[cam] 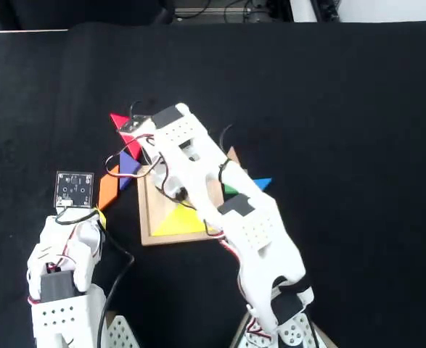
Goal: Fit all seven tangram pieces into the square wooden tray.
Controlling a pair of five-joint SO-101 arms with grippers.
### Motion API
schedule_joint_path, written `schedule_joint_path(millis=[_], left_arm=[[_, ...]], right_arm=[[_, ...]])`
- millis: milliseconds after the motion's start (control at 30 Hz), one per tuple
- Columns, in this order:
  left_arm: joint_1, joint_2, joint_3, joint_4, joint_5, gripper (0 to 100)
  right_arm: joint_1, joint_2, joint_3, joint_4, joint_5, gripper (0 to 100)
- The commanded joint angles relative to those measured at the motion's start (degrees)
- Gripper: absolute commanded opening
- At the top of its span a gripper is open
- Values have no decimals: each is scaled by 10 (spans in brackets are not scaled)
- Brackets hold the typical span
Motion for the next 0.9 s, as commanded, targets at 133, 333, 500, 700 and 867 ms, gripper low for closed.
schedule_joint_path(millis=[133, 333, 500, 700, 867], left_arm=[[5, -6, 7, -13, -1, 130], [6, -6, 7, -13, -1, 130], [5, -6, 7, -13, -1, 130], [5, -6, 7, -13, -1, 130], [6, -6, 7, -13, -1, 130]], right_arm=[[-8, -12, 0, 4, -3, 11], [-5, -33, -50, -2, -3, 11], [-8, -4, -95, -47, -1, 11], [-8, 56, -165, -50, 0, 11], [-4, 103, -232, -50, 0, 11]])
